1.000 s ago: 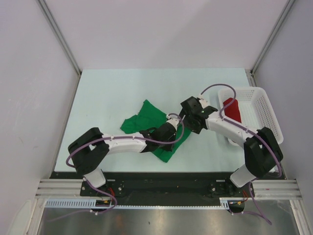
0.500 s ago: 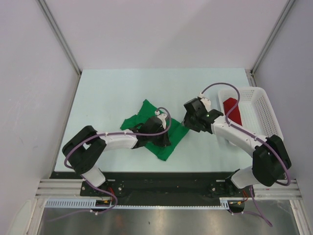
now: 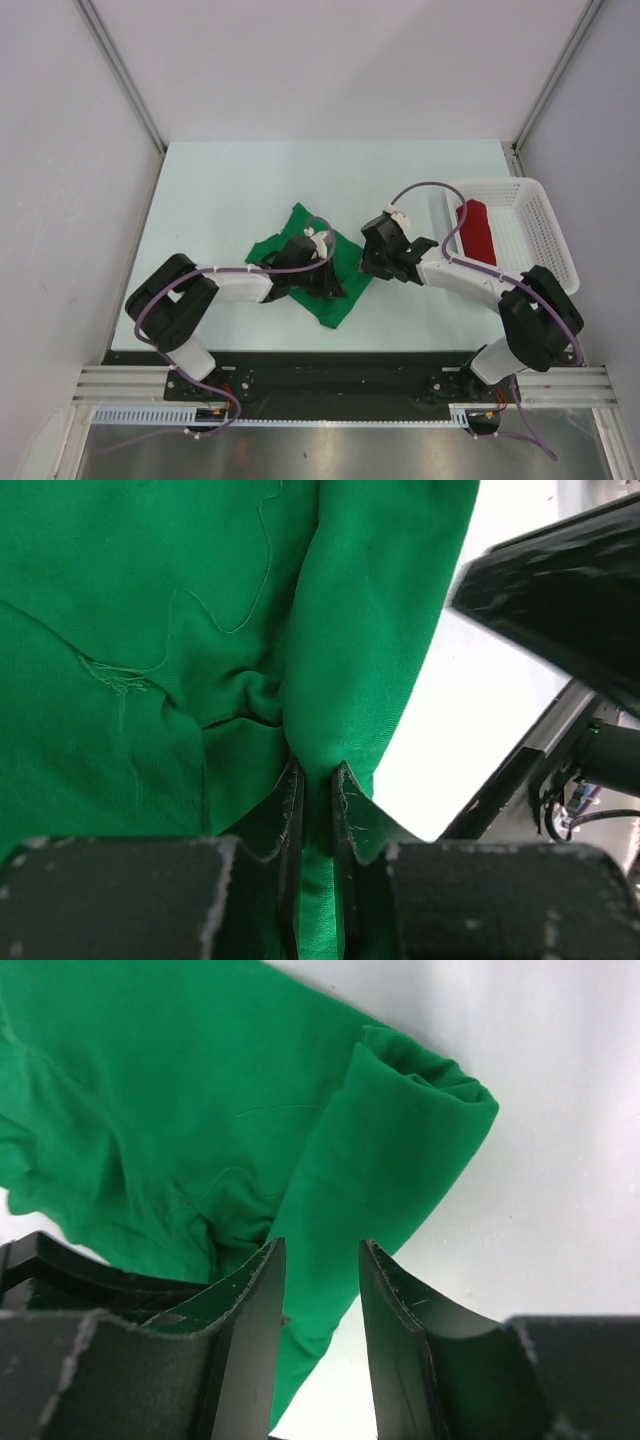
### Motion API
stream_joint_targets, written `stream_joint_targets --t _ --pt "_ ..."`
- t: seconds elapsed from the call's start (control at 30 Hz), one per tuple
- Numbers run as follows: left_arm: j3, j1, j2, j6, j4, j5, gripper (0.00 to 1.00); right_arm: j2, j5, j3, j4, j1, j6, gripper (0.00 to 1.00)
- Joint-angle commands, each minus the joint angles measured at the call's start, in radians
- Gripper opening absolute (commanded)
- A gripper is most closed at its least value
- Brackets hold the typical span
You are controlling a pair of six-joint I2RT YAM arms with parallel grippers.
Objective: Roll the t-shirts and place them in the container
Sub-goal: Roll the T-shirt to the center of the board.
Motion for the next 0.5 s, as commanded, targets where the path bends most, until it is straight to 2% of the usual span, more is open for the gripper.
stream_joint_targets --t 0.0,0.23,0.47 --pt "-0.023 0.022 0.011 -0.024 0.002 0.041 0.15 0.045 0.0 0.001 0.038 0.004 0.017 0.41" --pt "-0.029 0.027 0.02 -0.023 0.017 0.061 0.14 0.037 0.067 -0.001 -0.031 0.025 0.063 0.45" --pt "-0.048 0.025 0.037 -0.052 0.089 0.118 0.08 0.074 0.076 -0.001 -0.049 0.021 0.08 0.46"
